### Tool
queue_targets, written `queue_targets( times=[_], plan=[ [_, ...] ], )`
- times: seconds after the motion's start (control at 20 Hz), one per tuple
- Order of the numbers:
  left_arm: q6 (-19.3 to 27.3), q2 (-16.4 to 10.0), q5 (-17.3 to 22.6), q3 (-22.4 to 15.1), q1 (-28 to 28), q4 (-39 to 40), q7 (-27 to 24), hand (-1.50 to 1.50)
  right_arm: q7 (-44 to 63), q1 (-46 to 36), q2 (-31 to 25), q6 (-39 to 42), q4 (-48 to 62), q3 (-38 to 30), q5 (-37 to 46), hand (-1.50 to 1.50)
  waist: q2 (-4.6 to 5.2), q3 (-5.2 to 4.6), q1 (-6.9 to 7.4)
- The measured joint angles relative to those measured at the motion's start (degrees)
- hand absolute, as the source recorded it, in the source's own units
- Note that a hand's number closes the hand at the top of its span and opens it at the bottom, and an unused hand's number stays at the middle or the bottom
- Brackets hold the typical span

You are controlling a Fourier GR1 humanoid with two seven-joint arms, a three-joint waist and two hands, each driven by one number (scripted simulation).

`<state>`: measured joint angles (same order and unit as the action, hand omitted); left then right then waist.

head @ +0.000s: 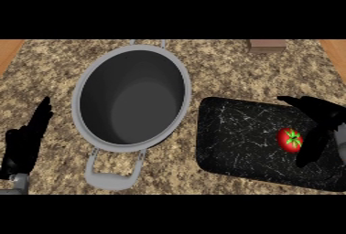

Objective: Pick the tomato from the tray and place it in the pot

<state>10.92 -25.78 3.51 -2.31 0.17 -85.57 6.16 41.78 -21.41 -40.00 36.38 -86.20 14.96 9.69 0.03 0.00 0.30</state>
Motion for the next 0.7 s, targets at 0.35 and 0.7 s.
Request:
queue_targets(
  times=[0.35, 0.7],
  plan=[
    [-2.46, 1.33, -0.93, 2.34, 1.94, -2.4, 0.68, 0.0, -1.48, 0.54, 4.14, 1.71, 3.34, -1.62, 6.29, -1.5, -0.03, 0.0, 0.01],
    [-3.63, 3.37, -3.42, 3.75, 1.49, -2.4, 1.14, 0.0, -6.75, 1.2, 7.04, 1.37, 8.12, -2.98, 13.52, -1.5, 0.0, 0.01, -0.06]
  ],
)
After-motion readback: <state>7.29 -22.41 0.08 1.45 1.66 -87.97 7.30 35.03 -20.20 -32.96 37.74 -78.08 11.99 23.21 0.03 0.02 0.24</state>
